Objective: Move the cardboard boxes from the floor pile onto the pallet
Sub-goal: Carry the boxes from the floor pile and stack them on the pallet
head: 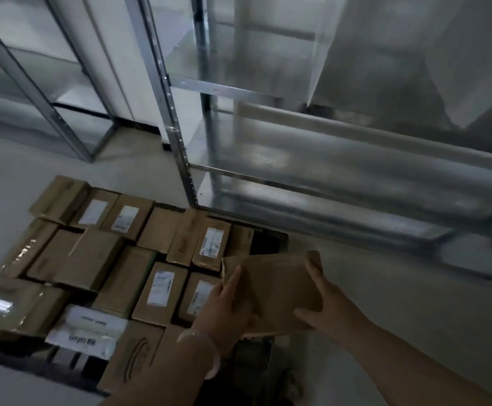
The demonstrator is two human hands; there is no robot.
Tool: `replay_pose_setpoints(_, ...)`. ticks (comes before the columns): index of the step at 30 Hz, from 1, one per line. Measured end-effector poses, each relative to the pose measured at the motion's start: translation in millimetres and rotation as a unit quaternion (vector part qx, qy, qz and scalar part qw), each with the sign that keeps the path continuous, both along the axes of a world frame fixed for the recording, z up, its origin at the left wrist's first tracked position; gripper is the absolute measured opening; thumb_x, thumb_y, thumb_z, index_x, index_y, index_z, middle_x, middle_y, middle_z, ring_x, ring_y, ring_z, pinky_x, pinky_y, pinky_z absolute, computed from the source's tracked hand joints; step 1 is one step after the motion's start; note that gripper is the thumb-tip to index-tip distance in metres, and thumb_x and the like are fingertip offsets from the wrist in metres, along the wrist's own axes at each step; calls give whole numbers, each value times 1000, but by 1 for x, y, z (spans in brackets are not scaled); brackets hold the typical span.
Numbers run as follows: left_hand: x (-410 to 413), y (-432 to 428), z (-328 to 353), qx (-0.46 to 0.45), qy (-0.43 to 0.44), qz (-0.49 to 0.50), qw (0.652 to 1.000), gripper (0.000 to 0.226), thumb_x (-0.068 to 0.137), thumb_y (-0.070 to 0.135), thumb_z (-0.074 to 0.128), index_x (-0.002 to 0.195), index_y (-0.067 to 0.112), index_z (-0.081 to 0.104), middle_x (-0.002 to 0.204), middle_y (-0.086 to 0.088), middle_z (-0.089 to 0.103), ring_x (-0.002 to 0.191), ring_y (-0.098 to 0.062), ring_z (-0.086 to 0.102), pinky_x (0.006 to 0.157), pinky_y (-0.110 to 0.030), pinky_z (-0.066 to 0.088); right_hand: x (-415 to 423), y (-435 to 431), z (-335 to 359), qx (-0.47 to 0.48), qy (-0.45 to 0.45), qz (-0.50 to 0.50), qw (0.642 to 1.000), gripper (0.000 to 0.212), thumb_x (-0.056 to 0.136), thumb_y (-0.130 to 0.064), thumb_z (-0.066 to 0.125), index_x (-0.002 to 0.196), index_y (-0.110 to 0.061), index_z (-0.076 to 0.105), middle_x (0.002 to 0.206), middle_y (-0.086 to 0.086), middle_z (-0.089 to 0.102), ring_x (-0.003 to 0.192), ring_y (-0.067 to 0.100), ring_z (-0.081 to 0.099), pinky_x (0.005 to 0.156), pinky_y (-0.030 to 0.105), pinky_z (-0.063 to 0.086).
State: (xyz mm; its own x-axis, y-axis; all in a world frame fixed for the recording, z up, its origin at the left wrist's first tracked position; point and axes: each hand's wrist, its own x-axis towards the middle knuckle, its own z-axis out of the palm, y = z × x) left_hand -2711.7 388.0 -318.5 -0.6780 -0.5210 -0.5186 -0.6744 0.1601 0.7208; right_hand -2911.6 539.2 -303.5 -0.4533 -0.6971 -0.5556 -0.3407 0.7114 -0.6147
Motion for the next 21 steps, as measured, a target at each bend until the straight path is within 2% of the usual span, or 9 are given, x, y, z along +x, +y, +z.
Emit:
replay_pose_setpoints(3,-11,15,-32,18,-11,82,996,89,90,38,65,148,56,-1,155,3,18,136,-23,36,111,-38,38,-27,-17,-32,18,-15,61,998,103,84,-41,75,147,-62,-4,161,-8,21,140,10,33,110,24,34)
replay_pose_setpoints(6,-13,24,-73,24,-39,128,991,101,84,40,70,145,60,-7,154,6,18,138,-24,33,113,-42,36,-39,-30,-76,39,-36,96,994,101,86,-38,74,142,-69,-4,158,-14,25,130,3,38,98,20,36)
replay_pose_setpoints(8,-13,26,-105,36,-58,145,987,104,83,39,71,143,62,-10,154,6,19,137,-23,34,113,-41,35,-40,-39,-109,51,-39,107,992,99,87,-38,73,138,-73,-4,156,-14,27,126,3,39,98,22,38)
replay_pose_setpoints(10,-13,30,-143,66,-79,167,981,103,84,38,72,145,59,-8,156,5,16,136,-22,33,110,-36,34,-40,-47,-147,81,-31,127,988,98,88,-38,71,141,-70,-4,156,-13,25,131,10,41,104,29,40)
replay_pose_setpoints(13,-14,40,-202,111,-76,231,964,100,85,34,72,149,54,-2,157,6,12,138,-21,30,109,-34,32,-39,-58,-207,100,-10,150,984,93,91,-36,68,145,-64,-1,153,-12,23,132,16,43,100,30,43)
replay_pose_setpoints(16,-17,55,-260,132,-70,282,948,100,86,31,72,150,51,-2,158,6,12,141,-20,28,109,-33,31,-36,-61,-269,105,4,153,983,88,92,-33,67,146,-64,3,153,-12,22,130,17,44,104,36,45)
replay_pose_setpoints(20,-20,70,-330,137,-63,342,928,101,85,26,73,149,53,0,158,7,13,140,-17,27,109,-32,31,-33,-61,-342,99,17,168,981,84,94,-31,64,146,-62,7,149,-20,20,116,6,40,94,28,44)
replay_pose_setpoints(21,-20,73,-346,142,-62,357,921,101,85,26,73,149,54,0,158,8,12,140,-16,26,108,-30,31,-32,-62,-357,97,24,178,979,82,94,-31,63,147,-60,8,150,-21,18,118,7,40,95,28,44)
